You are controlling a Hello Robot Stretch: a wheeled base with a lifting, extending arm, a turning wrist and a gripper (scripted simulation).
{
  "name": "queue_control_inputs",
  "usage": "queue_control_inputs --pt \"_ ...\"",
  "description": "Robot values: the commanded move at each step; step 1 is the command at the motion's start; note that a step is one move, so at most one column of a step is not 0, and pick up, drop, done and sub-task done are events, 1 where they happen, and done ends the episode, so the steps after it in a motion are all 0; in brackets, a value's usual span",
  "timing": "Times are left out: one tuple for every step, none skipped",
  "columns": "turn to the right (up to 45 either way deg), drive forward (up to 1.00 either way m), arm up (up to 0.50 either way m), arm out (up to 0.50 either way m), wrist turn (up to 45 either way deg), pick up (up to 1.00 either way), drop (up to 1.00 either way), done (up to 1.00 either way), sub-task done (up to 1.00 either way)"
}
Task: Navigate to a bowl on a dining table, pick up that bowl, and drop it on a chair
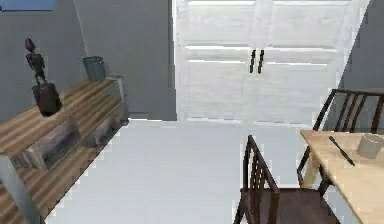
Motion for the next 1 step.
queue_control_inputs --pt "3.0 0.0 0.0 0.0 0.0 0.0 0.0 0.0 0.0"
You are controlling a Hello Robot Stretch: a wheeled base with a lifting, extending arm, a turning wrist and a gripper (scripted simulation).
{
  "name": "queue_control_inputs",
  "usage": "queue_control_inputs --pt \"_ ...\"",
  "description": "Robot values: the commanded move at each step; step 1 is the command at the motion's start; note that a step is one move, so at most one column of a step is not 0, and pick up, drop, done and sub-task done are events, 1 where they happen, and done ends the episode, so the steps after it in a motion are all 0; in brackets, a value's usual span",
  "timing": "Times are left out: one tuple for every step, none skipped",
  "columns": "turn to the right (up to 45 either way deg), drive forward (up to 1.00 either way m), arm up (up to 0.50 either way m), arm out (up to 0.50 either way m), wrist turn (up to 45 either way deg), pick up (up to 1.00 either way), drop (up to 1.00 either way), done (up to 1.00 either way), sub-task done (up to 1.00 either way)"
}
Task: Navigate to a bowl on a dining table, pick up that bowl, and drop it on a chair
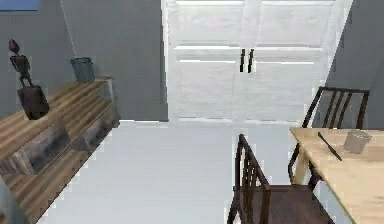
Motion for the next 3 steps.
queue_control_inputs --pt "-39.0 0.0 0.0 0.0 0.0 0.0 0.0 0.0 0.0" --pt "0.0 0.8 0.0 0.0 0.0 0.0 0.0 0.0 0.0" --pt "-33.0 0.0 0.0 0.0 0.0 0.0 0.0 0.0 0.0"
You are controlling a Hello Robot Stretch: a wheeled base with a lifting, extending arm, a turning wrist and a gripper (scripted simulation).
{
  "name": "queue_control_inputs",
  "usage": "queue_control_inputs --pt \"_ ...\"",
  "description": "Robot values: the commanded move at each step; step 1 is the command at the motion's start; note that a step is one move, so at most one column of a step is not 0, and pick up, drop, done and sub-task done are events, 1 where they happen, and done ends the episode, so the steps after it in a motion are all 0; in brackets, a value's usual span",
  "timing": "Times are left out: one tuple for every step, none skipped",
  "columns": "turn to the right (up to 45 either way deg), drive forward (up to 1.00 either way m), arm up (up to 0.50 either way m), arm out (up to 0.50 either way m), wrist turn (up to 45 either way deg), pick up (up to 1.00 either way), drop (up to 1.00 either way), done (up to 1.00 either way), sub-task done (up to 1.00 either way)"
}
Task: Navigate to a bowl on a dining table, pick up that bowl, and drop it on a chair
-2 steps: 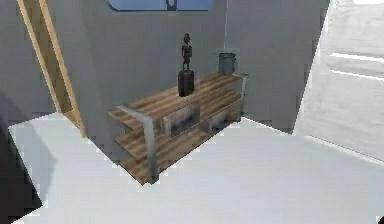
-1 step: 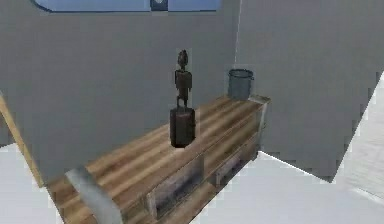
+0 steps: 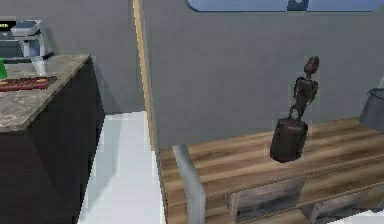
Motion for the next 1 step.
queue_control_inputs --pt "0.0 0.05 0.0 0.0 0.0 0.0 0.0 0.0 0.0"
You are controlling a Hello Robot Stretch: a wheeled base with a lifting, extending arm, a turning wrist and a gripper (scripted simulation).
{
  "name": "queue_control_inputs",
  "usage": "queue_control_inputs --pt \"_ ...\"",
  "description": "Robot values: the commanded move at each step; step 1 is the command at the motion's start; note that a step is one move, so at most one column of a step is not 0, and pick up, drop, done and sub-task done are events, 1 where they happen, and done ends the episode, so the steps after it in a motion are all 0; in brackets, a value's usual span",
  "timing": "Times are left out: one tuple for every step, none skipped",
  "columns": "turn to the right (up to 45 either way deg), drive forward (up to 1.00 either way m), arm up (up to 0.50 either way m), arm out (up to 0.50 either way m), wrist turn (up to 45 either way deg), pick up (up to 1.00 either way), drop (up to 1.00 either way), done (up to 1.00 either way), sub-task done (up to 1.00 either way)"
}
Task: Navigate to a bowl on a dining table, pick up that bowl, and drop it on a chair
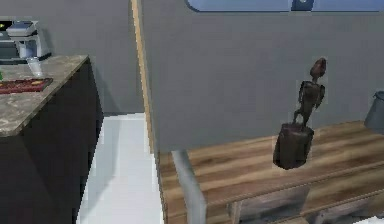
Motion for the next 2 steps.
queue_control_inputs --pt "45.0 0.0 0.0 0.0 0.0 0.0 0.0 0.0 0.0" --pt "27.0 0.0 0.0 0.0 0.0 0.0 0.0 0.0 0.0"
